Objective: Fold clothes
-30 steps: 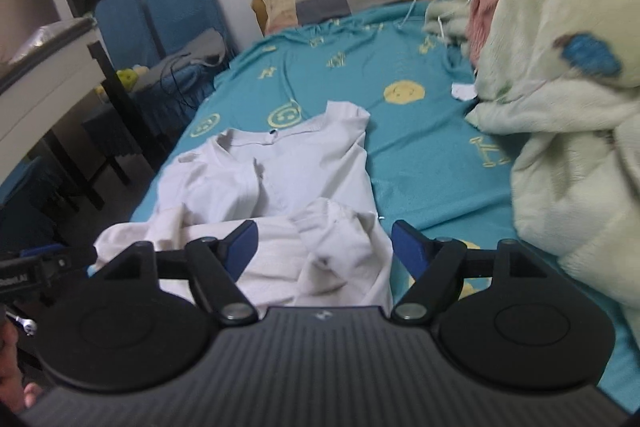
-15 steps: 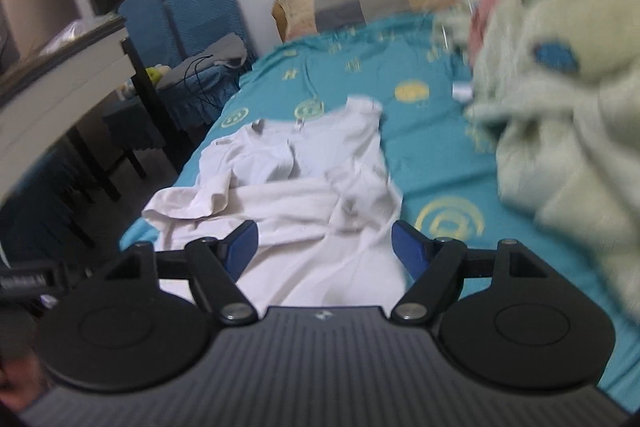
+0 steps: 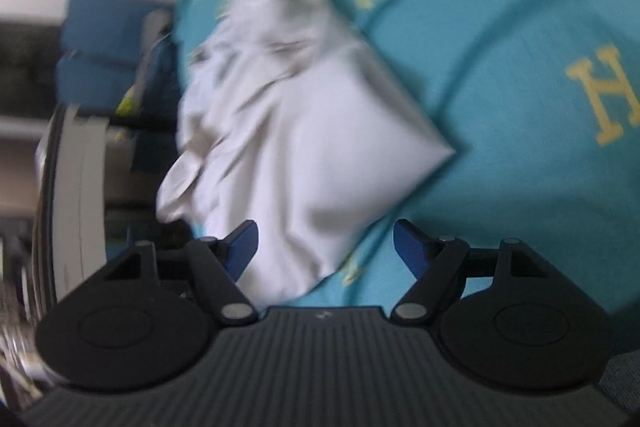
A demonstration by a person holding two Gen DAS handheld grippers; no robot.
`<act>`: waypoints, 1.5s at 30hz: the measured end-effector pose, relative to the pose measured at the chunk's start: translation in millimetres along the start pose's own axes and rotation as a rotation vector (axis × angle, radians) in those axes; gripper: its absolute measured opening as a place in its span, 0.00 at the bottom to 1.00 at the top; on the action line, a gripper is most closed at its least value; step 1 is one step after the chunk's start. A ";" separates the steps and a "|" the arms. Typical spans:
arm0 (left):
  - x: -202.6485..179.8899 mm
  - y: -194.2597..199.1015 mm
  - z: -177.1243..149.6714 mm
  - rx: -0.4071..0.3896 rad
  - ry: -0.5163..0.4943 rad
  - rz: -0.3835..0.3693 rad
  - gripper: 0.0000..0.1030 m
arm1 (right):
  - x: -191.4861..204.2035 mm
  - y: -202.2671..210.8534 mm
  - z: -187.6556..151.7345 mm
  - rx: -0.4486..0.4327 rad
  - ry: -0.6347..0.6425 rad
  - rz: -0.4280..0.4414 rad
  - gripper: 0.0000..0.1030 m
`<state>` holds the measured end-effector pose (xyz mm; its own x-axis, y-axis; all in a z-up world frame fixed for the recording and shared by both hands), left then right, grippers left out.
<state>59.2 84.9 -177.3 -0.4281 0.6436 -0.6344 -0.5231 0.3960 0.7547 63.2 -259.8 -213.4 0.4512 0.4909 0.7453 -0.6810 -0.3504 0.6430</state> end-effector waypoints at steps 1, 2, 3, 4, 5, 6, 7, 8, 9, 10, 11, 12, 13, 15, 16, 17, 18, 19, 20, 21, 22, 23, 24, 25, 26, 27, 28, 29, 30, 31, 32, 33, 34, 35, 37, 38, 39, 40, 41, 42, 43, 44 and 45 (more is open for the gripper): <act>3.1 -0.5 4.0 -0.012 0.040 -0.010 0.98 | -1.9 0.0 1.2 -0.025 -0.015 -0.007 0.74; 5.4 -0.6 7.7 -0.030 0.065 -0.016 0.96 | -3.7 0.0 2.5 -0.049 -0.030 -0.015 0.74; 6.4 0.2 10.9 -0.056 0.068 -0.015 0.91 | -5.6 0.1 3.7 -0.074 -0.044 -0.022 0.68; 7.5 1.2 13.8 -0.081 0.071 -0.011 0.87 | -7.5 0.2 4.9 -0.098 -0.059 -0.030 0.65; 8.8 2.6 15.7 -0.101 0.073 -0.004 0.79 | -9.5 0.3 6.1 -0.123 -0.074 -0.037 0.57; 9.7 4.0 16.9 -0.118 0.073 0.001 0.71 | -8.1 0.6 6.5 -0.140 -0.062 -0.039 0.48; 10.8 5.2 17.8 -0.133 0.070 0.008 0.61 | -6.6 0.9 6.7 -0.157 -0.048 -0.041 0.42; 12.0 5.8 18.1 -0.144 0.067 0.019 0.56 | -6.6 -0.2 7.3 -0.166 -0.039 -0.051 0.28; 13.6 6.2 18.2 -0.151 0.069 0.025 0.48 | -5.5 0.2 5.8 -0.175 -0.028 -0.061 0.20; 15.1 6.5 18.1 -0.156 0.074 0.027 0.41 | -4.4 0.6 4.2 -0.183 -0.018 -0.070 0.18; 16.1 6.8 17.9 -0.162 0.080 0.027 0.36 | -1.8 1.7 4.3 -0.196 -0.002 -0.066 0.15; 16.3 7.7 17.8 -0.170 0.087 0.022 0.27 | -1.0 4.0 7.0 -0.212 0.023 -0.060 0.13; 15.1 9.9 20.2 -0.179 0.089 0.014 0.20 | 3.9 6.0 5.9 -0.233 0.053 -0.053 0.12; 9.0 17.3 25.5 -0.204 0.082 -0.010 0.16 | 10.8 9.4 11.4 -0.265 0.087 -0.024 0.11; 5.2 21.2 26.0 -0.218 0.072 -0.025 0.15 | 14.2 11.1 14.3 -0.281 0.103 -0.010 0.10; 1.3 25.9 26.4 -0.236 0.063 -0.045 0.15 | 17.0 13.4 15.6 -0.296 0.106 0.007 0.10; -2.3 31.3 26.5 -0.255 0.055 -0.067 0.15 | 18.1 16.4 19.8 -0.309 0.113 0.016 0.10; -5.6 37.8 25.7 -0.270 0.045 -0.090 0.14 | 19.2 19.5 24.1 -0.321 0.121 0.024 0.10; -9.3 44.6 24.7 -0.284 0.031 -0.108 0.14 | 20.9 22.9 25.5 -0.323 0.117 0.030 0.10; -13.9 49.8 24.5 -0.294 0.020 -0.114 0.14 | 22.6 26.4 26.7 -0.324 0.112 0.036 0.10; -18.4 56.0 24.9 -0.299 0.020 -0.120 0.13 | 24.3 29.8 28.0 -0.325 0.108 0.042 0.09; -23.0 63.1 25.3 -0.301 0.026 -0.130 0.12 | 26.6 34.8 29.2 -0.325 0.103 0.044 0.09; -28.5 71.1 25.1 -0.304 0.025 -0.140 0.11 | 30.4 40.0 30.5 -0.326 0.098 0.051 0.09; -35.5 80.4 23.8 -0.310 0.013 -0.150 0.10 | 33.5 45.9 31.6 -0.325 0.092 0.059 0.09; -41.9 89.6 22.0 -0.314 0.003 -0.160 0.10 | 37.3 51.6 31.9 -0.320 0.075 0.073 0.09; -47.6 98.4 19.6 -0.317 -0.001 -0.167 0.10 | 39.5 59.3 31.2 -0.321 0.069 0.080 0.09; -52.1 107.7 16.8 -0.315 -0.001 -0.175 0.10 | 41.6 67.2 30.5 -0.322 0.064 0.085 0.09; -54.4 117.4 13.0 -0.308 0.006 -0.181 0.10 | 42.4 77.9 27.5 -0.329 0.064 0.090 0.09; -55.7 127.1 8.9 -0.305 0.012 -0.185 0.09 | 42.8 88.6 24.0 -0.332 0.063 0.096 0.09; -56.3 137.5 3.9 -0.305 0.010 -0.186 0.09 | 43.3 99.4 20.5 -0.335 0.063 0.102 0.09; -56.4 148.7 -2.5 -0.309 0.002 -0.185 0.09 | 42.9 109.6 15.8 -0.336 0.066 0.106 0.09; -56.0 159.0 -9.4 -0.309 -0.007 -0.183 0.09 | 42.4 119.8 11.1 -0.337 0.069 0.109 0.09; -54.2 168.0 -17.4 -0.305 -0.015 -0.180 0.09 | 42.0 130.0 6.3 -0.338 0.072 0.113 0.09; -51.4 176.8 -25.9 -0.300 -0.021 -0.180 0.09 | 40.2 140.7 0.1 -0.343 0.080 0.114 0.09; -45.4 193.6 -41.9 -0.291 -0.027 -0.183 0.09 | 33.6 161.7 -11.3 -0.357 0.085 0.121 0.09; -41.5 200.8 -47.7 -0.288 -0.021 -0.189 0.09 | 29.9 171.4 -17.0 -0.360 0.083 0.128 0.09; -37.7 207.9 -53.5 -0.285 -0.015 -0.195 0.09 | 27.2 179.3 -22.8 -0.361 0.079 0.130 0.09; -33.8 215.1 -59.3 -0.283 -0.008 -0.201 0.09 | 24.3 186.1 -27.6 -0.361 0.073 0.135 0.09; -29.9 222.3 -65.2 -0.280 -0.002 -0.207 0.09 | 21.4 192.9 -32.3 -0.361 0.067 0.140 0.09; -26.7 228.5 -69.5 -0.276 0.005 -0.212 0.09 | 19.7 197.9 -35.6 -0.361 0.065 0.144 0.09; -24.8 232.8 -70.8 -0.271 0.012 -0.217 0.09 | 20.2 199.3 -36.4 -0.361 0.066 0.144 0.09; -24.4 235.9 -70.2 -0.267 0.019 -0.222 0.09 | 20.8 200.5 -37.0 -0.361 0.067 0.144 0.09; -25.2 237.0 -67.7 -0.265 0.025 -0.226 0.09 | 22.9 199.7 -35.1 -0.362 0.068 0.142 0.09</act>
Point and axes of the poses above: each gripper's, at about its wrist camera, not at the fingertips, and y roughly against the way its jaws point, x to its left, z to its top, the point moved 4 cm from there along -y, roughly the way its jaws point, and after that the axes turned 10 degrees about -x, right-handed, at the moved point
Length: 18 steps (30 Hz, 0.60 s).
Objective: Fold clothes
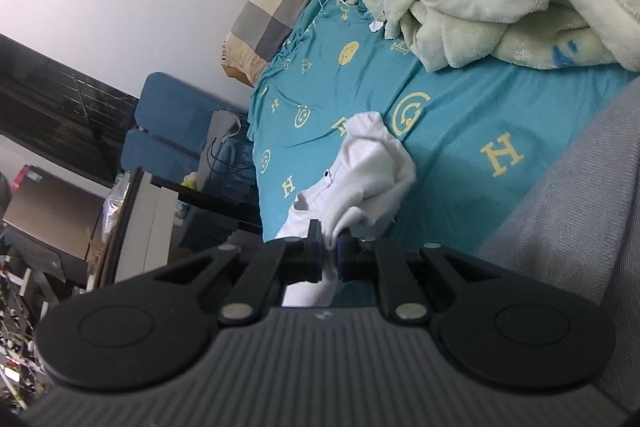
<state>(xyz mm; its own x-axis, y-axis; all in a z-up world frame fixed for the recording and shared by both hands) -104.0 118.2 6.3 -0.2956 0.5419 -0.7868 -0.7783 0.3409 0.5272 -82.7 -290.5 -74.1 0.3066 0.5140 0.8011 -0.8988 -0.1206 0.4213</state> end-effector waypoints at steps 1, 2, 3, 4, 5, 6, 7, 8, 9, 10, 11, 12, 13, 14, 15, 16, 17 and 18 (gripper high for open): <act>-1.4 -2.1 4.1 0.000 0.005 -0.001 0.09 | 2.8 -4.4 2.1 -0.003 0.001 -0.001 0.09; -4.1 -6.0 8.5 -0.001 0.011 0.000 0.09 | 5.5 -9.5 4.6 -0.008 -0.002 -0.002 0.09; -7.0 -11.3 13.1 -0.002 0.018 0.000 0.09 | 9.1 -17.3 7.6 -0.012 -0.004 -0.002 0.09; -10.4 -19.1 18.3 -0.002 0.026 0.000 0.10 | 12.8 -25.2 10.7 -0.015 -0.006 -0.002 0.09; -14.0 -28.4 23.7 -0.003 0.032 0.003 0.10 | 16.5 -33.1 13.8 -0.018 -0.008 -0.001 0.09; -18.2 -40.5 29.7 -0.007 0.033 0.010 0.10 | 20.4 -43.3 17.7 -0.021 -0.008 -0.004 0.09; -22.4 -52.6 35.6 -0.010 0.034 0.017 0.10 | 24.0 -55.1 21.8 -0.021 -0.008 -0.007 0.09; -25.9 -64.8 41.7 -0.013 0.036 0.024 0.10 | 27.1 -67.8 26.0 -0.018 -0.009 -0.011 0.09; -28.0 -77.4 48.0 -0.013 0.040 0.033 0.10 | 28.5 -81.4 29.9 -0.015 -0.013 -0.018 0.09; -30.5 -92.1 54.0 -0.013 0.044 0.042 0.10 | 29.4 -95.3 33.5 -0.011 -0.016 -0.029 0.09; -33.1 -108.2 59.4 -0.013 0.047 0.054 0.10 | 29.7 -109.2 36.8 -0.006 -0.017 -0.039 0.09; -34.4 -122.9 65.1 -0.011 0.048 0.067 0.10 | 28.4 -123.3 39.7 0.000 -0.020 -0.050 0.09; -35.8 -139.0 70.7 -0.008 0.043 0.078 0.10 | 27.0 -137.5 42.5 0.005 -0.023 -0.062 0.09; -37.4 -153.4 76.3 -0.005 0.032 0.088 0.10 | 24.6 -151.2 45.1 0.011 -0.025 -0.074 0.09; -39.0 -167.9 81.1 -0.006 0.019 0.099 0.10 | 22.1 -165.0 47.4 0.018 -0.025 -0.085 0.09; -40.1 -183.8 85.1 -0.007 0.002 0.109 0.10 | 19.5 -178.7 49.7 0.024 -0.024 -0.095 0.09; -41.2 -199.3 88.4 -0.005 -0.017 0.119 0.10 | 16.1 -191.7 51.1 0.029 -0.020 -0.107 0.09; -41.1 -215.6 91.7 -0.003 -0.034 0.129 0.10 | 12.5 -204.5 52.2 0.037 -0.015 -0.120 0.09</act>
Point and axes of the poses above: each gripper's, at about its wrist camera, not at the fingertips, and y roughly against the way its jaws point, x to its left, z to its top, the point moved 4 cm from there along -y, roughly the way its jaws point, and after that the axes turned 10 degrees about -x, right-handed, at the moved point
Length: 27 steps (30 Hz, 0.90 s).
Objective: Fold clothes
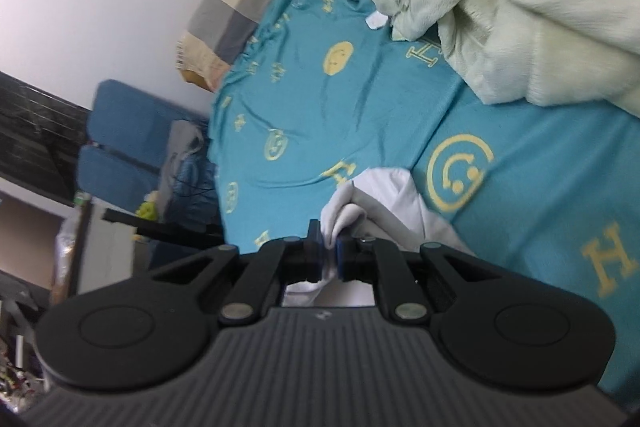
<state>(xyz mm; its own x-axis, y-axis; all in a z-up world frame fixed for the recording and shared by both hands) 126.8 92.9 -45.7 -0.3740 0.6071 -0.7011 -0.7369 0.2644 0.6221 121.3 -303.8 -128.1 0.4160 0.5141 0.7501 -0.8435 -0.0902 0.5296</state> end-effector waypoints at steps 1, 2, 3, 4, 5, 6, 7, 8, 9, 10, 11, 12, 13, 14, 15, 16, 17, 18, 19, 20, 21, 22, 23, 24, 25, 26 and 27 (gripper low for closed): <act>0.4 -17.2 2.9 0.003 -0.014 0.012 0.10 | -2.4 -13.3 1.3 0.009 0.001 -0.012 0.09; 1.9 -33.3 5.2 0.006 -0.027 0.023 0.10 | -5.1 -26.2 2.0 0.019 0.000 -0.022 0.09; 3.9 -48.7 7.4 0.008 -0.040 0.032 0.10 | -8.2 -39.1 2.7 0.030 -0.001 -0.030 0.10; 6.7 -63.2 9.1 0.010 -0.055 0.036 0.10 | -11.4 -52.0 3.4 0.040 -0.002 -0.037 0.10; 10.3 -77.5 10.0 0.013 -0.071 0.038 0.10 | -14.3 -63.7 3.6 0.048 0.003 -0.043 0.10; 15.3 -90.1 10.5 0.020 -0.081 0.037 0.11 | -16.7 -74.2 3.4 0.054 0.020 -0.052 0.10; 20.3 -102.8 11.0 0.026 -0.091 0.036 0.11 | -19.2 -84.7 3.2 0.060 0.038 -0.061 0.10; 24.4 -114.2 11.6 0.033 -0.103 0.039 0.11 | -21.8 -91.9 2.5 0.065 0.041 -0.063 0.10; 27.3 -123.4 12.4 0.041 -0.119 0.049 0.11 | -24.4 -98.9 1.8 0.070 0.043 -0.064 0.10; 29.7 -131.2 13.1 0.049 -0.129 0.056 0.11 | -26.9 -105.9 1.2 0.075 0.046 -0.066 0.10; 30.5 -135.8 13.8 0.054 -0.131 0.055 0.11 | -28.5 -109.6 0.3 0.074 0.057 -0.066 0.10; 29.4 -137.6 13.8 0.050 -0.145 0.049 0.12 | -28.6 -111.2 -1.3 0.074 0.078 -0.067 0.10; 27.2 -137.6 12.9 0.042 -0.175 0.045 0.12 | -28.5 -112.7 -2.9 0.073 0.099 -0.069 0.10; 24.9 -137.7 12.0 0.033 -0.205 0.041 0.12 | -27.4 -112.8 -4.2 0.074 0.124 -0.065 0.10; 22.0 -137.7 10.4 0.026 -0.240 0.036 0.14 | -25.6 -111.7 -4.6 0.071 0.146 -0.060 0.11; 17.9 -137.4 7.2 0.021 -0.288 0.029 0.16 | -23.6 -110.0 -4.8 0.065 0.164 -0.052 0.11; 13.8 -136.2 3.6 0.013 -0.343 0.025 0.18 | -20.9 -108.7 -5.4 0.062 0.192 -0.046 0.11; 9.7 -134.5 0.0 0.000 -0.397 0.028 0.18 | -18.2 -107.5 -5.9 0.059 0.221 -0.041 0.12; 5.7 -132.4 -3.6 -0.013 -0.448 0.031 0.19 | -15.5 -106.2 -6.5 0.057 0.250 -0.035 0.12; 1.9 -129.9 -6.9 -0.027 -0.492 0.034 0.20 | -12.8 -103.9 -7.9 0.048 0.279 -0.024 0.13; -2.8 -127.3 -10.3 -0.043 -0.534 0.037 0.24 | -9.0 -100.8 -8.7 0.038 0.309 -0.010 0.17; -8.4 -124.5 -14.3 -0.057 -0.573 0.037 0.30 | -5.1 -97.7 -9.6 0.028 0.339 0.004 0.21; -12.4 -121.8 -18.1 -0.065 -0.605 0.032 0.34 | -1.1 -94.6 -10.4 0.019 0.369 0.018 0.32; -15.3 -119.7 -21.6 -0.070 -0.631 0.029 0.43 | 3.6 -90.9 -12.2 0.004 0.409 0.036 0.39; -16.9 -118.4 -24.7 -0.076 -0.653 0.029 0.46 | 9.2 -88.4 -15.2 -0.008 0.454 0.053 0.45; -18.5 -117.0 -27.9 -0.081 -0.674 0.029 0.52 | 14.8 -86.6 -18.1 -0.022 0.495 0.070 0.59; -20.1 -115.6 -31.1 -0.086 -0.696 0.030 0.62 | 19.6 -85.1 -21.1 -0.036 0.530 0.086 0.68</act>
Point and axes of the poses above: each gripper's, at about its wrist camera, not at the fingertips, and y roughly against the way its jaws point, x to its left, z to its top, the point moved 4 cm from there along -y, roughly the way its jaws point, and after that the axes turned 10 degrees about -x, right-handed, at the moved point
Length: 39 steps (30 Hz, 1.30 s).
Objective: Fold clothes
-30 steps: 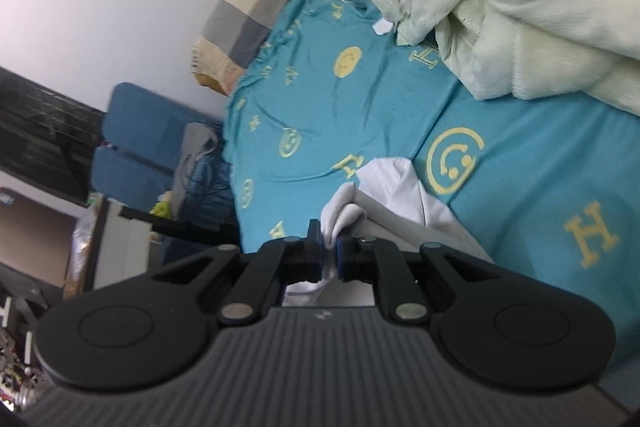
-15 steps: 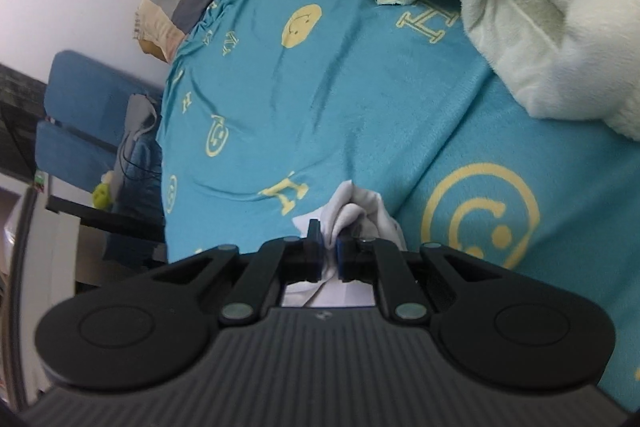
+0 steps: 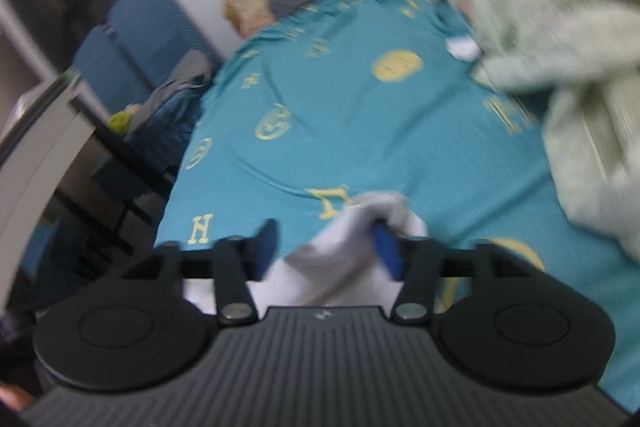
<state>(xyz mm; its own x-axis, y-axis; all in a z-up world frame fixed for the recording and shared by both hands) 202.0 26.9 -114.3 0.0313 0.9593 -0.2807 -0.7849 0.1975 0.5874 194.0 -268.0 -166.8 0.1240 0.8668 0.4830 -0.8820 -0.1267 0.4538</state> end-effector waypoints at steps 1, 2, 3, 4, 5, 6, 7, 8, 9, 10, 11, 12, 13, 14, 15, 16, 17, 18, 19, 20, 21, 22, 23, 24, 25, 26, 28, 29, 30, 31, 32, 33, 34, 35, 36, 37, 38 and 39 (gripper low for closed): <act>-2.7 1.0 -1.3 -0.006 -0.021 0.004 0.77 | 5.5 0.0 -0.4 -0.011 0.031 0.012 0.68; -4.7 1.3 -2.4 -0.017 -0.040 0.014 0.82 | 10.3 -0.2 -1.5 -0.018 0.064 0.020 0.67; -6.3 3.3 -3.4 -0.035 -0.061 0.026 0.83 | 16.0 -2.6 -2.4 -0.019 0.104 0.021 0.67; -7.3 5.2 -4.3 -0.046 -0.086 0.034 0.83 | 21.7 -5.2 -3.2 -0.020 0.145 0.022 0.67; -9.8 3.8 -4.7 -0.049 -0.113 0.041 0.83 | 25.5 -8.2 -7.1 -0.011 0.184 0.026 0.67; -11.6 2.0 -5.3 -0.049 -0.139 0.046 0.83 | 29.2 -11.3 -11.3 -0.003 0.223 0.030 0.67; -12.9 -1.2 -6.5 -0.043 -0.159 0.050 0.83 | 31.6 -15.6 -16.2 0.012 0.256 0.031 0.66; -14.2 -5.8 -8.7 -0.034 -0.175 0.056 0.83 | 31.4 -20.5 -21.2 0.029 0.282 0.017 0.66; -14.6 -11.1 -11.4 -0.022 -0.187 0.064 0.83 | 31.1 -25.5 -26.1 0.047 0.308 0.003 0.66; -14.1 -17.0 -14.7 -0.005 -0.197 0.073 0.83 | 29.7 -30.0 -29.9 0.064 0.322 -0.007 0.66; -13.6 -22.7 -18.0 0.011 -0.205 0.082 0.83 | 28.1 -34.5 -33.7 0.082 0.336 -0.018 0.66; -13.0 -28.0 -21.2 0.026 -0.211 0.088 0.83 | 27.2 -36.7 -36.5 0.088 0.340 -0.022 0.66; -12.4 -32.6 -24.0 0.037 -0.217 0.093 0.83 | 26.5 -38.0 -37.8 0.090 0.341 -0.021 0.66; -12.4 -34.7 -25.8 0.041 -0.222 0.096 0.83 | 26.2 -38.4 -37.9 0.090 0.341 -0.021 0.66; -12.7 -35.4 -26.7 0.041 -0.226 0.097 0.83 | 26.7 -38.4 -38.8 0.090 0.342 -0.022 0.66; -12.8 -34.8 -27.6 0.040 -0.231 0.098 0.83 | 26.9 -37.8 -39.0 0.088 0.343 -0.023 0.66; -12.7 -32.5 -28.1 0.037 -0.234 0.099 0.83 | 27.8 -37.1 -39.4 0.087 0.344 -0.024 0.66; -13.3 -30.7 -27.8 0.033 -0.234 0.099 0.83 | 28.8 -36.5 -39.9 0.086 0.344 -0.026 0.66; -13.9 -27.8 -27.7 0.030 -0.234 0.098 0.83 | 29.9 -33.8 -39.5 0.086 0.344 -0.029 0.66; -14.4 -23.1 -28.1 0.027 -0.231 0.096 0.83 | 31.0 -31.1 -39.1 0.087 0.343 -0.031 0.66; -15.4 -17.2 -28.7 0.023 -0.232 0.093 0.83 | 33.0 -25.6 -38.3 0.077 0.343 -0.034 0.66; -17.2 -9.5 -29.3 0.016 -0.237 0.089 0.83 | 35.1 -19.9 -37.5 0.067 0.343 -0.036 0.66; -19.0 -1.5 -30.1 0.008 -0.243 0.085 0.83 | 37.6 -12.9 -36.5 0.054 0.342 -0.033 0.66; -21.1 7.5 -30.9 0.000 -0.249 0.080 0.83 | 39.8 -7.1 -34.9 0.045 0.338 -0.030 0.66; -23.4 17.2 -31.9 -0.009 -0.252 0.075 0.83 | 42.0 0.8 -34.2 0.035 0.330 -0.026 0.66; -24.9 26.7 -33.0 -0.017 -0.253 0.070 0.83 | 43.4 8.9 -35.1 0.029 0.328 -0.024 0.66; -26.3 43.9 -35.6 -0.030 -0.251 0.068 0.83 | 46.3 25.2 -37.2 0.019 0.324 -0.019 0.66; -26.9 51.7 -37.8 -0.035 -0.248 0.067 0.83 | 47.7 33.3 -38.2 0.014 0.322 -0.016 0.66; -27.6 59.6 -40.0 -0.039 -0.246 0.066 0.83 | 49.1 41.4 -39.3 0.009 0.320 -0.014 0.66; -28.3 67.4 -42.2 -0.044 -0.244 0.066 0.83 | 49.8 47.7 -41.4 0.008 0.322 -0.016 0.66; -29.1 74.1 -45.0 -0.045 -0.241 0.064 0.83 | 50.9 52.4 -42.0 0.009 0.327 -0.020 0.66; -30.3 79.0 -48.6 -0.040 -0.238 0.061 0.83 | 51.4 57.1 -44.2 0.010 0.333 -0.024 0.66; -31.2 82.7 -52.2 -0.034 -0.237 0.059 0.83 | 51.4 59.4 -46.2 0.013 0.338 -0.024 0.66; -31.9 84.2 -55.9 -0.024 -0.244 0.062 0.83 | 51.4 61.5 -48.2 0.016 0.342 -0.025 0.66; -33.0 85.2 -59.8 -0.012 -0.256 0.071 0.83 | 51.4 63.6 -50.2 0.019 0.347 -0.025 0.66; -33.4 84.8 -63.4 0.003 -0.265 0.079 0.83 | 50.7 63.1 -52.0 0.027 0.348 -0.026 0.66; -32.8 81.9 -66.4 0.023 -0.269 0.085 0.83 | 49.5 60.4 -53.9 0.039 0.347 -0.029 0.66; -32.2 79.1 -69.5 0.043 -0.272 0.090 0.83 | 48.2 57.6 -55.8 0.051 0.346 -0.033 0.66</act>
<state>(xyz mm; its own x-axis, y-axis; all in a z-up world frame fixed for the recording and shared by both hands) 95.9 -2.5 -111.5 0.1321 0.9911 -0.0151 -0.7649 0.1116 0.6344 123.7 -206.7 -159.1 -0.0175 0.9818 0.1890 -0.8552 -0.1127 0.5059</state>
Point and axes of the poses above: each gripper's, at about its wrist camera, not at the fingertips, and y roughly against the way its jaws point, x to its left, z to its top, the point moved 4 cm from there along -y, roughly the way its jaws point, and after that the axes turned 10 degrees about -x, right-handed, at the moved point
